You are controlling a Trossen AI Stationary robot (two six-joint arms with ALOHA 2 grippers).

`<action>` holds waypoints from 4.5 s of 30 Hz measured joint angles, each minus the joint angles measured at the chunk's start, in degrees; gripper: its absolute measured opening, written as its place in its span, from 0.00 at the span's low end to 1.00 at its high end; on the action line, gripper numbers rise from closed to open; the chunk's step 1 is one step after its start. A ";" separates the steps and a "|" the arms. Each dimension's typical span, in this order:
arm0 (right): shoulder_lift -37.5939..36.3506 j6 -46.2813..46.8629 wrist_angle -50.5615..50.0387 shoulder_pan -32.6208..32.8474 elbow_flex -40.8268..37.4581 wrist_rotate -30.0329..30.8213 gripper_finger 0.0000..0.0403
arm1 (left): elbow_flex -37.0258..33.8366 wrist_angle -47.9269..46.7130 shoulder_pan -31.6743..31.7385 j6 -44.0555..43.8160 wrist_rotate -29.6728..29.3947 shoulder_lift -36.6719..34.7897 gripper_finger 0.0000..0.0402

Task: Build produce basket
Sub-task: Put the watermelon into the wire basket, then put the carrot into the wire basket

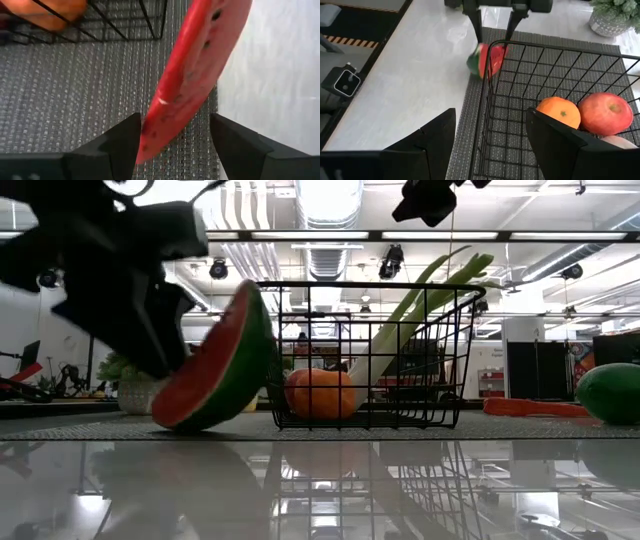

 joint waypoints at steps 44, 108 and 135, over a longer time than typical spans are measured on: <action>-0.07 -7.58 1.32 -0.04 -0.02 0.04 0.56 | 11.57 9.74 -20.95 81.67 -28.25 -6.94 0.05; -17.33 -12.87 8.48 0.33 -14.23 0.07 0.56 | 28.54 -7.56 20.57 22.35 11.72 9.46 0.05; -17.31 -11.76 8.57 0.33 -14.27 0.07 0.56 | 28.42 -7.02 20.57 21.53 12.70 9.15 0.22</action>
